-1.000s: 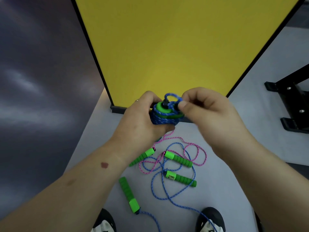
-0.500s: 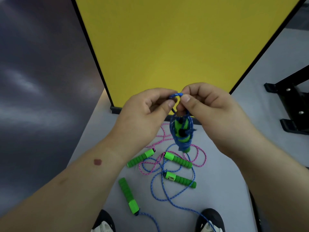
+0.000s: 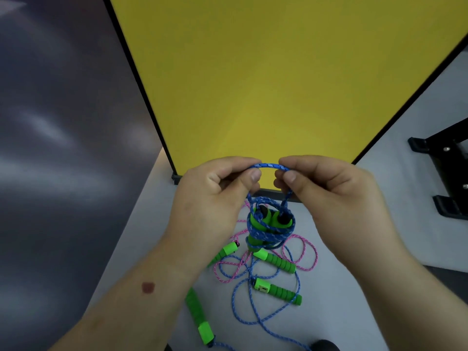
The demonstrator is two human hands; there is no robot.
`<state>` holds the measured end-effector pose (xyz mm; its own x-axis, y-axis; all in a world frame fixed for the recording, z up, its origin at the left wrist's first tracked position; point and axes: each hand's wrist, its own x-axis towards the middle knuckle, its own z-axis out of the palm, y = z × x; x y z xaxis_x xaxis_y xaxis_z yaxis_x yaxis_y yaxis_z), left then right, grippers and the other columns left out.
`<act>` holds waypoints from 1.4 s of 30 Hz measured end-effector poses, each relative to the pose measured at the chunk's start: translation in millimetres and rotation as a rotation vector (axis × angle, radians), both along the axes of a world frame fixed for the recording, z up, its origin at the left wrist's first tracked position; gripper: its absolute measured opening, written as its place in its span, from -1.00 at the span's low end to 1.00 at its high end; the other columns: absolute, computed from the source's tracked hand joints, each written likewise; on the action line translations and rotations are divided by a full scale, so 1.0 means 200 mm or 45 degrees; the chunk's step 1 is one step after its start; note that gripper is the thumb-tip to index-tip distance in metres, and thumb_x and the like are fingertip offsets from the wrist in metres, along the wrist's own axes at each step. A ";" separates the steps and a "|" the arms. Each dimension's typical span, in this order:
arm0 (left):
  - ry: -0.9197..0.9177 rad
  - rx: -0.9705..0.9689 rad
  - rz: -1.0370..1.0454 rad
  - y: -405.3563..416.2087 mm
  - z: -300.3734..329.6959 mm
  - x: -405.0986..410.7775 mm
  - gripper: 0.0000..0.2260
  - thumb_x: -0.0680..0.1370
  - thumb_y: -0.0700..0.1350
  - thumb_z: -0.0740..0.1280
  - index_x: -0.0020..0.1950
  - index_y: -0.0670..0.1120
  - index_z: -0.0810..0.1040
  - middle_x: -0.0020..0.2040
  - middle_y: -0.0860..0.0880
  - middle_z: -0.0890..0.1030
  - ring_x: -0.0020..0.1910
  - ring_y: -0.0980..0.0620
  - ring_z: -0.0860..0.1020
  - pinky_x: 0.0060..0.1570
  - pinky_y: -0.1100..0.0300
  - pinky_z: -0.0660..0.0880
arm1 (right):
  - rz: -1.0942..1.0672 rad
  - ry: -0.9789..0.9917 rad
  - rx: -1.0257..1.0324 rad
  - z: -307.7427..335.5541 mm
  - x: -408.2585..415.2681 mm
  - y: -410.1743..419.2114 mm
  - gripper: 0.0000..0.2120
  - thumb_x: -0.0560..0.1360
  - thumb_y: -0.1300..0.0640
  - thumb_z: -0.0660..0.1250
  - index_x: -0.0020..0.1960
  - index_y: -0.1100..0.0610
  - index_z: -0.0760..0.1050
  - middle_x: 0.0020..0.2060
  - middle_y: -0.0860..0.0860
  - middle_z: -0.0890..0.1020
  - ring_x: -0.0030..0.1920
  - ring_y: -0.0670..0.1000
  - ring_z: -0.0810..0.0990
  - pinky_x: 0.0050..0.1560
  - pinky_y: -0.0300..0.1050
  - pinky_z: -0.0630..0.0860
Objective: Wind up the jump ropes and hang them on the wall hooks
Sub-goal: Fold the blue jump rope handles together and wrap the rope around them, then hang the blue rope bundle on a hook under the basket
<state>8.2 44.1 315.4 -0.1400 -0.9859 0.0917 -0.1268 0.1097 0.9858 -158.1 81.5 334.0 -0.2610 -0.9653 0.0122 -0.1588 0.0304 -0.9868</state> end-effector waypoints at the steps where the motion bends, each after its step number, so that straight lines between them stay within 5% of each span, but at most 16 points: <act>1: 0.012 0.005 0.015 -0.01 0.04 0.01 -0.89 0.58 -0.13 0.43 0.05 0.04 0.72 -0.16 0.07 0.72 -0.11 0.08 0.71 0.04 -0.01 0.65 | -0.009 0.000 0.000 0.04 0.02 -0.01 -0.82 0.55 0.25 0.40 0.00 -0.01 0.69 -0.18 -0.05 0.75 -0.08 -0.08 0.73 0.04 -0.07 0.66; 6: 0.056 0.011 0.055 -0.08 0.46 0.02 -0.89 0.58 -0.17 0.43 0.05 -0.01 0.72 -0.19 0.06 0.72 -0.16 0.12 0.70 -0.09 0.17 0.65 | -0.035 0.048 -0.024 0.46 0.05 -0.11 -0.83 0.55 0.20 0.41 -0.01 -0.06 0.68 -0.18 -0.06 0.75 -0.08 -0.05 0.73 0.06 0.09 0.66; 25: -0.039 -0.133 -0.025 -0.51 2.72 -0.01 -0.91 0.59 -0.08 0.41 -0.01 0.09 0.71 -0.23 0.07 0.71 -0.17 0.12 0.68 0.00 0.01 0.64 | -0.104 0.105 -0.171 2.72 0.01 -0.45 -0.85 0.58 0.22 0.38 0.01 0.01 0.67 -0.20 0.00 0.74 -0.10 -0.01 0.72 0.05 0.08 0.65; 36: -0.066 -0.179 -0.027 -0.90 3.14 -0.20 -0.82 0.60 -0.14 0.36 -0.14 0.10 0.66 -0.28 0.06 0.70 -0.20 0.04 0.69 -0.01 -0.12 0.65 | -0.255 0.290 -0.283 3.12 -0.14 -0.88 -0.85 0.58 0.17 0.37 -0.05 -0.07 0.64 -0.25 -0.04 0.73 -0.17 -0.09 0.71 0.01 0.03 0.66; 42: -0.112 -0.274 0.041 -1.02 3.22 -0.37 -0.84 0.60 -0.12 0.37 -0.15 0.05 0.66 -0.25 -0.03 0.71 -0.25 0.00 0.65 -0.12 0.02 0.60 | -0.413 0.419 -0.314 3.16 -0.22 -0.99 -0.84 0.58 0.13 0.33 -0.11 -0.06 0.63 -0.25 -0.09 0.70 -0.17 0.04 0.68 -0.11 0.01 0.64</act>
